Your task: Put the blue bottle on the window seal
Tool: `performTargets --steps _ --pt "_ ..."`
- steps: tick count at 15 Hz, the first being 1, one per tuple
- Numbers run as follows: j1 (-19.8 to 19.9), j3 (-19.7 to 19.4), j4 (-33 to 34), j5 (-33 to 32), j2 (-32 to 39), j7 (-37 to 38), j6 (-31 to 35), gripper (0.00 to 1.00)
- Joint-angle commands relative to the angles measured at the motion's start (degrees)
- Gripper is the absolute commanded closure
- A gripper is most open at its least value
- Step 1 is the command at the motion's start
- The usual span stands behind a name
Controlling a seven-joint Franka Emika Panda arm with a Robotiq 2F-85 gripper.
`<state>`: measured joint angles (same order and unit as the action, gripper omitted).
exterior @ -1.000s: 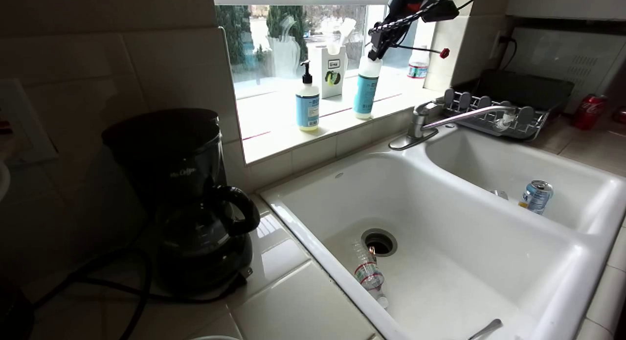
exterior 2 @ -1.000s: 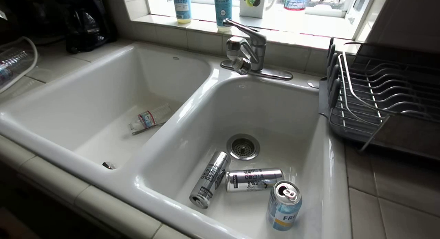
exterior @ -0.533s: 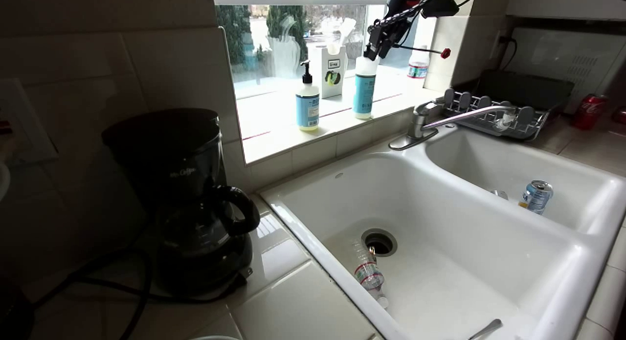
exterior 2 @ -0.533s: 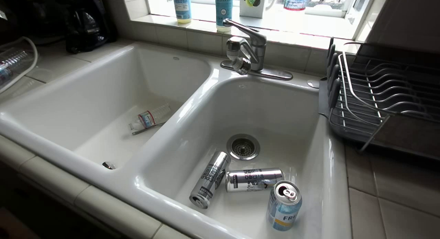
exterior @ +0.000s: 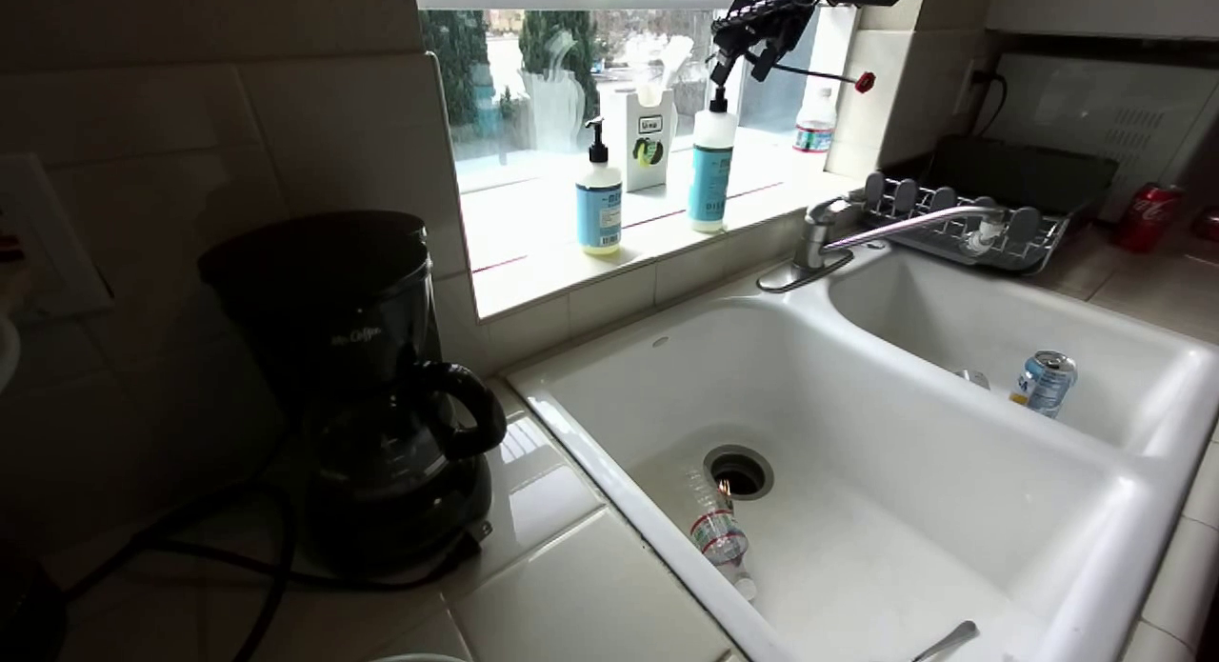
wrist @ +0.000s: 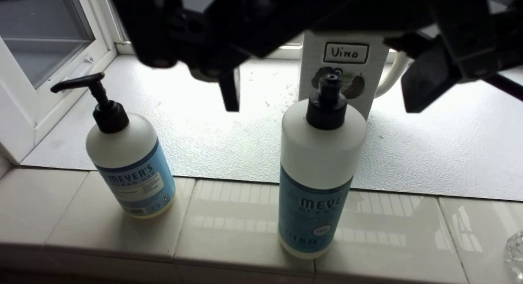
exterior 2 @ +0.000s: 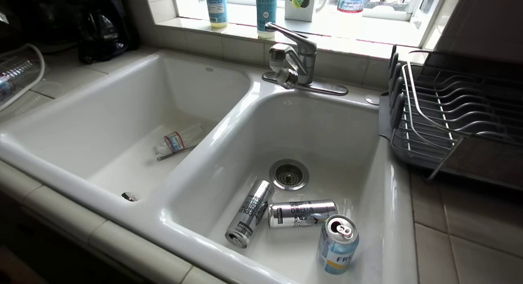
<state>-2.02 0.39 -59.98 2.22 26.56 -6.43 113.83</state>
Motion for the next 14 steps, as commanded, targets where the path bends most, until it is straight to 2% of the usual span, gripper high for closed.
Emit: performTargets --steps 1,3,13,14 --pt "-0.75 -0.54 -10.76 -0.62 -8.6 3.52 3.4 0.0" --pt "-0.84 -0.49 -16.05 -0.83 -13.16 4.66 4.27 0.0" --pt "-0.07 0.58 -41.02 7.82 -38.68 -0.15 -16.54 0.0" --pt "-0.23 0.45 -43.84 8.0 -41.51 -1.22 -16.82 0.0"
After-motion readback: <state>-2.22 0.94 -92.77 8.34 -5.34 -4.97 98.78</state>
